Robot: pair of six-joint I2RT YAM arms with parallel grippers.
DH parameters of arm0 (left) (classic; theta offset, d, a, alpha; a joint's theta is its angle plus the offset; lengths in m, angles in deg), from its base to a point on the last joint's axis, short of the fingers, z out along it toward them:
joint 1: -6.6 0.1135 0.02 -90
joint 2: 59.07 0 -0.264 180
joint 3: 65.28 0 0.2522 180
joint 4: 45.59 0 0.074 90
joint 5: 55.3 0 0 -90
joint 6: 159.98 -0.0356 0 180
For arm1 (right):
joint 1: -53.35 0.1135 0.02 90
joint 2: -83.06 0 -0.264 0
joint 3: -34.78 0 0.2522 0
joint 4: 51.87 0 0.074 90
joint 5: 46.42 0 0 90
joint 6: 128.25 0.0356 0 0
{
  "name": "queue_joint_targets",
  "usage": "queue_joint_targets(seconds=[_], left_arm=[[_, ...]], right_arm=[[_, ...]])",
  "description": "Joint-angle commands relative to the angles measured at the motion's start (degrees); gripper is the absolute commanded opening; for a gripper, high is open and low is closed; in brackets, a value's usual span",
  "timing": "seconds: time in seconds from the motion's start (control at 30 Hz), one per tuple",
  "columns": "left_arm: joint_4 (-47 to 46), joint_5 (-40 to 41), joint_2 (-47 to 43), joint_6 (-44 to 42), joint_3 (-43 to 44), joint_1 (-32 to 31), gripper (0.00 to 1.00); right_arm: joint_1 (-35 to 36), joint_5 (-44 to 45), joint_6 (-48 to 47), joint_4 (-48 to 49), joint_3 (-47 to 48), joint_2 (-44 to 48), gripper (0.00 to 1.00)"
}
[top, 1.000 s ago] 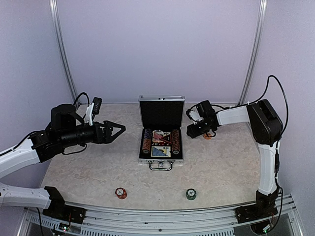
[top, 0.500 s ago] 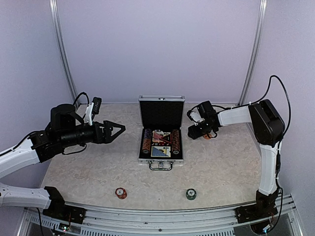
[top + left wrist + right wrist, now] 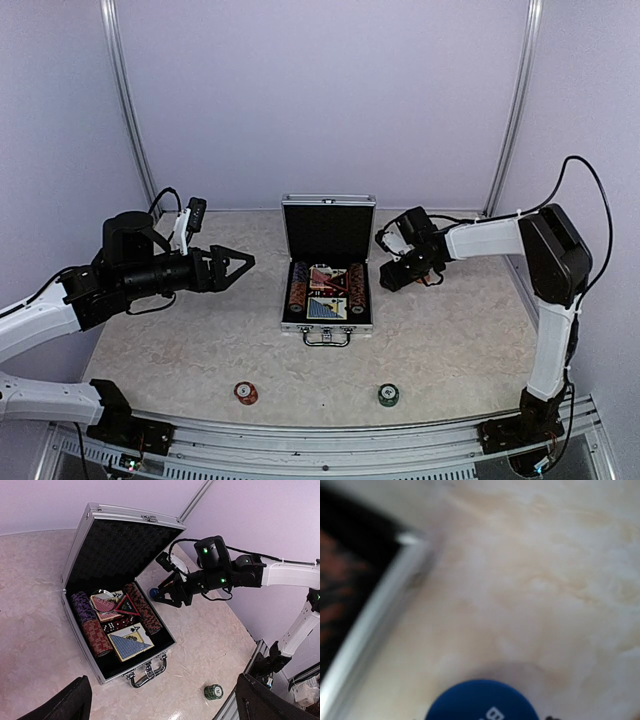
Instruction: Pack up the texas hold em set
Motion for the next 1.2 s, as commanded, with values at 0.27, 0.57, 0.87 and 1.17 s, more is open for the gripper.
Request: queue_joint_targets(seconds=[0.27,0.57,0.87,1.17], left_arm=[[0.8,1.1,0.6,-1.2,1.9,0.1,0.99],[4.1,2.9,-2.1,-1.8,3.0,0.4,0.99],[5.0,3.4,-3.4,-1.0,3.0,0.4,0.99],[5.7,4.4,-3.5,-0.9,3.3,0.5,0.99]], right_arm=[[3.7,3.1,2.0,-0.4,-5.3,8.0,0.53],[4.5,3.7,2.2,-0.9,-6.7,10.0,0.53],[5.0,4.0,2.2,-0.8,-8.2,11.2,0.53],[5.4,4.3,1.8,-0.8,-8.8,11.7,0.53]])
